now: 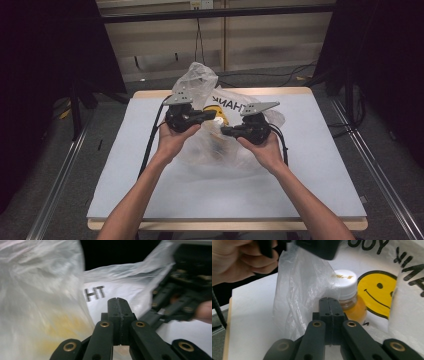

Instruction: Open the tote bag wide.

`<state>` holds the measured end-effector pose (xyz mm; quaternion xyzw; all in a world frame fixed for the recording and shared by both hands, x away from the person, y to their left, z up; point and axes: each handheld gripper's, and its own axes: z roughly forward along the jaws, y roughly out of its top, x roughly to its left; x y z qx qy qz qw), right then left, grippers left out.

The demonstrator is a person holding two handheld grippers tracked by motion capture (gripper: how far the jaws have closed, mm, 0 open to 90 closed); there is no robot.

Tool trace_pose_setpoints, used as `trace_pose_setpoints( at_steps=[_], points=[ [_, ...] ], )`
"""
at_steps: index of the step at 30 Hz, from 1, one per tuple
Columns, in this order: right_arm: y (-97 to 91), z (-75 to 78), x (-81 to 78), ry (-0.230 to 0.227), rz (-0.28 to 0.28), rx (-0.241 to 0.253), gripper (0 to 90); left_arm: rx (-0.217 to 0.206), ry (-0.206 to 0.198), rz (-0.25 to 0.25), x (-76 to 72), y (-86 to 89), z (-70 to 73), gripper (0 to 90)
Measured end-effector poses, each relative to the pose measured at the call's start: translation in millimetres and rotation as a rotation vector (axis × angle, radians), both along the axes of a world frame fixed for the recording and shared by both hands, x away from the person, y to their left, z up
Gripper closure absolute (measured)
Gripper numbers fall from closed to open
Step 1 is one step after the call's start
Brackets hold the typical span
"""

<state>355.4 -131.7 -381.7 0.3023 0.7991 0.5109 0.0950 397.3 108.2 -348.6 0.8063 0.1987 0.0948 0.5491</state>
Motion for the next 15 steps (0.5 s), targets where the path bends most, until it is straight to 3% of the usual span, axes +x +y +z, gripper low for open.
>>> trace_pose_setpoints(
  at_steps=[2, 5, 6, 9, 15],
  points=[
    [1.3, -3.1, -1.2, 0.008, 0.009, 0.009, 90.0, -0.011, 0.011, 0.005, 1.8, 0.9, -3.0, 90.0],
    [3.1, -6.4, -3.6, 0.01, 0.019, 0.008, 90.0, 0.006, 0.039, 0.012, 3.9, 4.1, -14.4, 90.0],
    [4.5, -9.6, -4.7, 0.006, 0.026, -0.001, 90.0, 0.038, 0.047, 0.032, 4.0, 6.6, -22.1, 90.0],
    [4.1, -11.4, -5.0, 0.009, 0.027, 0.001, 90.0, 0.046, 0.061, 0.033, 4.8, 9.2, -29.3, 90.0],
    [-6.1, -9.3, -7.8, -0.024, 0.017, 0.057, 90.0, 0.05, 0.085, 0.037, 3.1, 19.2, -46.0, 90.0]
  ],
)
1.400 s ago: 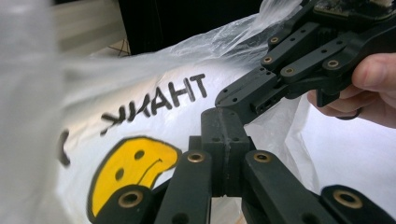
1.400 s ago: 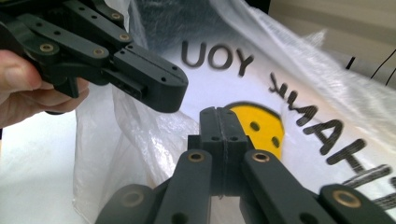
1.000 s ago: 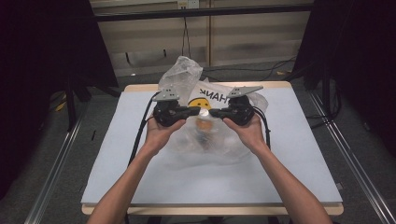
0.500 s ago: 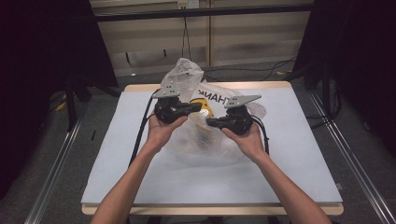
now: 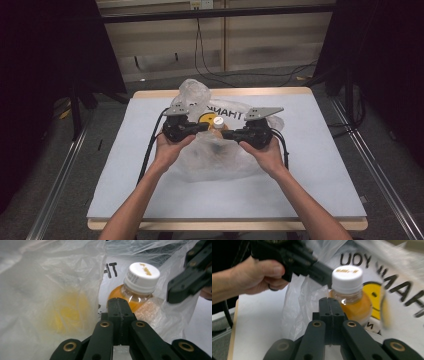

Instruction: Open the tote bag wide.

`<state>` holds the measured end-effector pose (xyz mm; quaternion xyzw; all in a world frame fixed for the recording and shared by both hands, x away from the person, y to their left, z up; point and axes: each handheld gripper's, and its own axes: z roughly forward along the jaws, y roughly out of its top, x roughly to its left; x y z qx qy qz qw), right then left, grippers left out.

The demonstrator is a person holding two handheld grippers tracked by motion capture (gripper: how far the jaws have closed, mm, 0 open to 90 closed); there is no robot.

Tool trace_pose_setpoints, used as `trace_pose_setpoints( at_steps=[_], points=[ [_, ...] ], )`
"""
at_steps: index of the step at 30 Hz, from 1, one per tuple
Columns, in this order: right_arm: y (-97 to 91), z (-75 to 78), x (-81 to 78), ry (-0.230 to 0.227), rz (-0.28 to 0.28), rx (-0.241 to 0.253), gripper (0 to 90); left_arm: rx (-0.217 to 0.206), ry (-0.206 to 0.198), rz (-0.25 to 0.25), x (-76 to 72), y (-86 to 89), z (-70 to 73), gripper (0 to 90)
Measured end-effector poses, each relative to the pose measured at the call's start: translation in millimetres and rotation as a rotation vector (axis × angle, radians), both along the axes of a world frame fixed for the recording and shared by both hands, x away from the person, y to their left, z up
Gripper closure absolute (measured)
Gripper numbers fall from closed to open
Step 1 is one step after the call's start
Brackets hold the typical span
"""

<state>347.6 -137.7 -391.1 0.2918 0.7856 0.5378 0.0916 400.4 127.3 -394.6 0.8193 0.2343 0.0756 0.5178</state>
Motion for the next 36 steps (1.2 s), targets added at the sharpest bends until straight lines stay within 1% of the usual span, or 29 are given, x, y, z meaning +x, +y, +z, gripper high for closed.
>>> trace_pose_setpoints(
  at_steps=[1, 2, 3, 4, 5, 6, 7, 8, 9, 11, 12, 13, 16, 17, 19, 20, 21, 22, 23, 24, 25, 26, 28, 29, 31, 32, 34, 35, 36],
  points=[
    [-1.9, 1.1, -0.2, -0.004, -0.008, 0.012, 90.0, -0.002, 0.006, 0.0, -0.2, 1.6, -1.2, 90.0],
    [-1.9, 1.1, -0.2, -0.004, -0.008, 0.012, 90.0, -0.002, 0.006, 0.0, -0.2, 1.6, -1.2, 90.0],
    [-3.8, 2.4, -0.2, -0.004, -0.008, 0.022, 90.0, -0.011, 0.011, 0.002, -0.7, 2.9, -2.8, 90.0],
    [-7.8, 4.8, -1.3, -0.02, -0.024, 0.024, 90.0, 0.0, 0.009, 0.0, -1.4, 3.8, -4.3, 90.0],
    [-9.1, 5.2, -1.0, -0.022, -0.03, 0.02, 90.0, 0.015, 0.008, -0.003, -2.9, 4.0, -6.3, 90.0],
    [-11.0, 5.0, -0.2, -0.018, -0.036, 0.018, 90.0, 0.015, 0.008, -0.003, -2.9, 4.0, -6.3, 90.0],
    [-12.9, 4.6, 0.5, -0.02, -0.046, 0.01, 90.0, 0.01, 0.016, -0.005, -3.0, 4.9, -8.9, 90.0],
    [-14.6, 3.8, 1.4, -0.017, -0.053, 0.01, 90.0, 0.004, 0.015, -0.006, -2.9, 4.9, -10.9, 90.0],
    [-16.5, 2.6, 2.7, -0.015, -0.058, 0.009, 90.0, 0.01, 0.014, -0.006, -2.8, 5.6, -12.3, 90.0],
    [-17.4, 0.9, 3.8, -0.014, -0.067, 0.004, 90.0, 0.011, 0.018, -0.009, -2.7, 5.7, -14.3, 90.0],
    [-20.6, -4.6, 6.1, -0.005, -0.083, 0.003, 90.0, 0.014, 0.023, -0.005, -2.8, 6.3, -16.7, 90.0],
    [-21.4, -7.1, 6.7, -0.002, -0.09, 0.003, 90.0, 0.015, 0.034, -0.001, -2.3, 6.8, -20.2, 90.0],
    [-24.4, -16.5, 9.1, 0.018, -0.101, -0.002, 90.0, 0.02, 0.037, -0.001, -1.3, 7.2, -23.4, 90.0],
    [-24.7, -19.3, 9.0, 0.018, -0.108, -0.013, 90.0, 0.036, 0.042, 0.0, -1.8, 6.4, -27.0, 90.0],
    [-25.2, -25.6, 9.5, 0.029, -0.111, -0.028, 90.0, 0.042, 0.052, 0.001, -1.9, 5.7, -32.7, 90.0],
    [-25.2, -25.6, 9.5, 0.029, -0.111, -0.028, 90.0, 0.042, 0.052, 0.001, -1.9, 5.7, -32.7, 90.0],
    [-25.2, -28.8, 9.6, 0.032, -0.117, -0.042, 90.0, 0.049, 0.057, 0.002, -1.5, 5.5, -35.8, 90.0],
    [-25.5, -35.7, 11.2, 0.05, -0.119, -0.057, 90.0, 0.06, 0.061, 0.005, -1.1, 5.5, -39.1, 90.0],
    [-25.5, -35.7, 11.2, 0.05, -0.119, -0.057, 90.0, 0.067, 0.068, 0.005, -0.9, 5.6, -42.3, 90.0],
    [-25.1, -42.7, 12.8, 0.059, -0.12, -0.078, 90.0, 0.082, 0.071, 0.002, -1.0, 5.0, -45.4, 90.0],
    [-25.1, -44.6, 13.2, 0.061, -0.121, -0.085, 90.0, 0.096, 0.071, 0.001, -1.6, 4.9, -48.4, 90.0],
    [-24.9, -47.1, 14.1, 0.065, -0.123, -0.089, 90.0, 0.094, 0.08, -0.001, -1.8, 4.8, -50.2, 90.0],
    [-24.7, -49.7, 15.2, 0.07, -0.124, -0.097, 90.0, 0.095, 0.082, 0.001, -1.6, 4.5, -52.2, 90.0],
    [-24.5, -52.4, 16.5, 0.078, -0.122, -0.1, 90.0, 0.109, 0.082, -0.006, -1.1, 4.3, -53.6, 90.0],
    [-24.0, -58.7, 18.6, 0.09, -0.123, -0.119, 90.0, 0.124, 0.092, -0.004, -0.7, 4.1, -57.4, 90.0],
    [-23.4, -63.4, 19.6, 0.104, -0.118, -0.13, 90.0, 0.131, 0.098, -0.007, 0.3, 4.2, -61.1, 90.0],
    [-22.5, -66.3, 20.2, 0.113, -0.113, -0.154, 90.0, 0.152, 0.108, -0.006, 1.3, 4.2, -65.9, 90.0],
    [-22.5, -66.3, 20.2, 0.113, -0.113, -0.154, 90.0, 0.152, 0.108, -0.006, 1.3, 4.2, -65.9, 90.0],
    [-22.1, -67.9, 20.4, 0.12, -0.111, -0.169, 90.0, 0.181, 0.104, -0.017, 3.2, 4.6, -69.4, 90.0]
  ],
)
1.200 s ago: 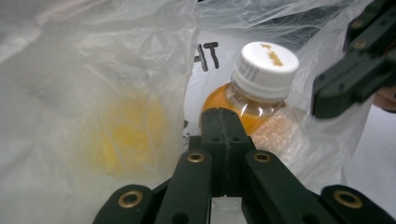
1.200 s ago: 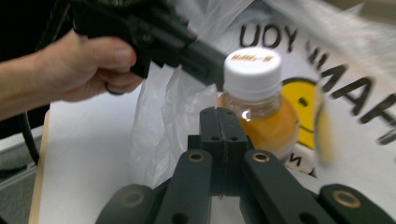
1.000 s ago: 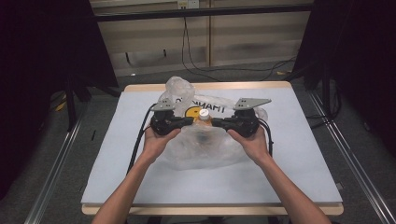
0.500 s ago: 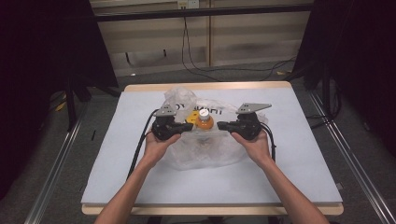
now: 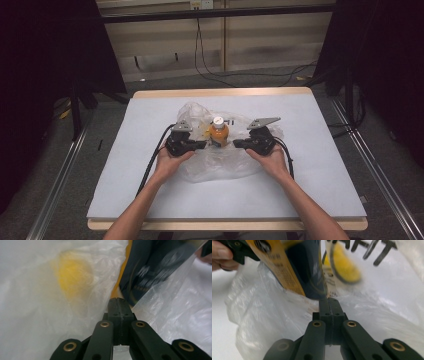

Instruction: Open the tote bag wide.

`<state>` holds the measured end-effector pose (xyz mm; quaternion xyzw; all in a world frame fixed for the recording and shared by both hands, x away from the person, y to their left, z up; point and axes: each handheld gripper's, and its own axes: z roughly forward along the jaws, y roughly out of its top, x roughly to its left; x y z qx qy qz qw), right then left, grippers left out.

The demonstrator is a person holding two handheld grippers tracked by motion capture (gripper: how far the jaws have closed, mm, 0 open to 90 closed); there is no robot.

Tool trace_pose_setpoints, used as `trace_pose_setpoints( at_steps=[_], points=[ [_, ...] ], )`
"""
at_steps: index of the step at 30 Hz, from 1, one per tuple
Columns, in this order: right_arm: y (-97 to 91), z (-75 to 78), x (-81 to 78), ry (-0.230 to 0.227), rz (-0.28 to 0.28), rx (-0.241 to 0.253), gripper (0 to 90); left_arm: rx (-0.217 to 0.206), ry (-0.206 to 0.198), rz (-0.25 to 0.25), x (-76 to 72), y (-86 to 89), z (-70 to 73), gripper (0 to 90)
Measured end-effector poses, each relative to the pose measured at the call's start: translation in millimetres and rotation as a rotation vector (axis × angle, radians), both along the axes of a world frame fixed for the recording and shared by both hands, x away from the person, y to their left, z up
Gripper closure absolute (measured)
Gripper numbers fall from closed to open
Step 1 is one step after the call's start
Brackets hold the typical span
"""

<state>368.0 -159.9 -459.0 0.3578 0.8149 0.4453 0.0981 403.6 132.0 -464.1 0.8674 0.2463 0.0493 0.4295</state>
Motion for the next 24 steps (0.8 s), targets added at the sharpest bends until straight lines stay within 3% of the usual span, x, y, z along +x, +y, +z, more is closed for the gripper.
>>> trace_pose_setpoints(
  at_steps=[3, 4, 5, 9, 10, 11, 15, 16, 20, 21, 24],
  points=[
    [-0.4, -7.9, 1.2, 0.031, 0.008, -0.052, 90.0, 0.051, 0.001, 0.012, 1.0, 0.4, -7.2, 90.0],
    [-0.4, -7.9, 1.2, 0.031, 0.008, -0.052, 90.0, 0.051, 0.001, 0.012, 1.0, 0.4, -7.2, 90.0],
    [-1.6, -12.4, 3.1, 0.06, 0.0, -0.074, 90.0, 0.086, 0.002, 0.023, 2.4, 2.6, -9.1, 90.0],
    [-3.0, -16.6, 5.0, 0.081, -0.01, -0.102, 90.0, 0.103, 0.004, 0.016, 3.3, 3.8, -12.3, 90.0],
    [-3.2, -17.8, 5.9, 0.084, -0.008, -0.118, 90.0, 0.109, 0.026, 0.043, 0.3, 2.2, -14.2, 90.0],
    [-3.5, -21.0, 7.1, 0.088, -0.005, -0.135, 90.0, 0.138, -0.002, 0.012, 2.3, 2.9, -16.3, 90.0],
    [-7.6, -23.4, 5.9, 0.092, -0.009, -0.147, 90.0, 0.143, 0.01, 0.027, 1.5, 7.4, -15.3, 90.0],
    [-8.8, -23.0, 4.8, 0.101, -0.011, -0.148, 90.0, 0.163, 0.0, 0.009, 1.7, 10.2, -14.4, 90.0],
    [-16.0, -20.1, 0.2, 0.127, 0.032, -0.171, 90.0, 0.191, 0.006, 0.007, -2.4, 21.3, -12.2, 90.0],
    [-18.8, -20.2, -1.3, 0.13, 0.04, -0.167, 90.0, 0.175, 0.009, 0.0, -4.0, 23.9, -13.2, 90.0],
    [-24.4, -19.4, -5.6, 0.139, 0.043, -0.172, 90.0, 0.178, 0.002, -0.023, -6.9, 29.0, -12.8, 90.0]
  ],
)
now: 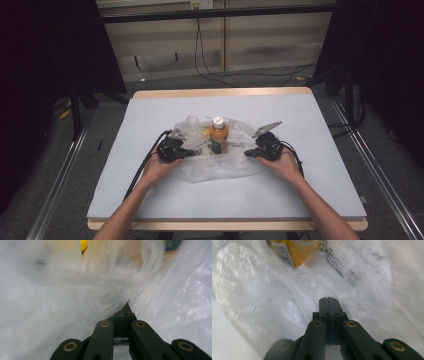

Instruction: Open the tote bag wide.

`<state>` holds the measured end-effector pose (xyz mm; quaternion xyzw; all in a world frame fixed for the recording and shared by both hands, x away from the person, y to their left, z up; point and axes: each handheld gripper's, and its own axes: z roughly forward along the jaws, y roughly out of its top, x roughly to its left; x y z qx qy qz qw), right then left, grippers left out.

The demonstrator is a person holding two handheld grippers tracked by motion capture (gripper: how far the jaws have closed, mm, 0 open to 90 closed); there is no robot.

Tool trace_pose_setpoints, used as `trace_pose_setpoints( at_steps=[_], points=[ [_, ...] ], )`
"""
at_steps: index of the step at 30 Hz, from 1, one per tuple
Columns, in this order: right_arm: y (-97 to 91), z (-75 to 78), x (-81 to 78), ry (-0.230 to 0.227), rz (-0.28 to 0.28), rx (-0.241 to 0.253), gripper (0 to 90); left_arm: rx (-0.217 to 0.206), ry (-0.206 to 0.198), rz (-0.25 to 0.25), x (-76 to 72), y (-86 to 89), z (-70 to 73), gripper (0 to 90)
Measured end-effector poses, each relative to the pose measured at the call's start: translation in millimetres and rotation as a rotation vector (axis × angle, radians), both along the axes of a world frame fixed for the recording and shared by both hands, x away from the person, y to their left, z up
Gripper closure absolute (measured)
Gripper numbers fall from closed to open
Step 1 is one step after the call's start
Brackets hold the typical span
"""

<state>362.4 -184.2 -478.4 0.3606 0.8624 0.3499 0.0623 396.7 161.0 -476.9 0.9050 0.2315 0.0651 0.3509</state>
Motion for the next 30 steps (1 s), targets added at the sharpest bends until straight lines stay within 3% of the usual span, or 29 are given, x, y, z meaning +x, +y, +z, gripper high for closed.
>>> trace_pose_setpoints(
  at_steps=[2, 6, 7, 10, 11, 13, 16, 19, 20, 22, 23, 25, 26, 28, 29, 30],
  points=[
    [-5.5, 0.7, -4.4, 0.009, 0.005, -0.004, 90.0, 0.002, 0.01, 0.008, -3.4, 3.3, 0.6, 90.0],
    [-16.3, 2.6, -16.2, 0.024, 0.018, -0.016, 90.0, 0.032, 0.03, -0.025, -11.4, 9.1, 4.0, 90.0],
    [-17.4, 2.7, -18.2, 0.026, 0.021, -0.017, 90.0, 0.038, 0.019, -0.038, -11.5, 10.9, 4.2, 90.0],
    [-22.6, 4.2, -25.0, 0.026, 0.035, -0.034, 90.0, 0.006, 0.039, -0.031, -19.2, 16.1, 2.6, 90.0],
    [-23.6, 4.3, -26.4, 0.022, 0.04, -0.039, 90.0, 0.012, 0.028, -0.055, -19.8, 17.3, 3.0, 90.0],
    [-25.4, 4.8, -27.8, 0.023, 0.042, -0.043, 90.0, -0.003, 0.036, -0.051, -22.5, 17.7, 2.2, 90.0],
    [-30.2, 4.6, -30.8, 0.027, 0.035, -0.035, 90.0, 0.006, 0.03, -0.064, -26.8, 18.4, 3.1, 90.0],
    [-32.3, 2.3, -32.6, 0.014, 0.044, 0.001, 90.0, -0.081, 0.057, -0.049, -28.9, 22.0, 1.3, 90.0],
    [-33.0, 3.7, -33.8, 0.004, 0.041, 0.04, 90.0, -0.096, 0.059, -0.049, -29.0, 23.5, 2.6, 90.0],
    [-33.1, 9.8, -35.0, -0.016, 0.043, 0.071, 90.0, -0.151, 0.038, -0.038, -31.3, 27.0, 10.7, 90.0],
    [-33.1, 9.8, -35.0, -0.016, 0.043, 0.071, 90.0, -0.151, 0.038, -0.038, -31.3, 27.0, 10.7, 90.0],
    [-33.7, 24.5, -36.9, -0.066, 0.041, 0.141, 90.0, -0.205, 0.027, -0.037, -34.8, 29.0, 18.8, 90.0],
    [-33.7, 24.5, -36.9, -0.066, 0.041, 0.141, 90.0, -0.205, 0.027, -0.037, -34.8, 29.0, 18.8, 90.0],
    [-32.9, 38.1, -39.1, -0.103, 0.038, 0.202, 90.0, -0.226, 0.02, -0.032, -38.8, 30.4, 24.0, 90.0],
    [-31.7, 42.2, -40.2, -0.116, 0.04, 0.207, 90.0, -0.263, 0.019, -0.047, -42.2, 33.3, 28.5, 90.0],
    [-31.0, 45.9, -40.9, -0.124, 0.044, 0.217, 90.0, -0.263, 0.019, -0.047, -42.2, 33.3, 28.5, 90.0]
  ],
)
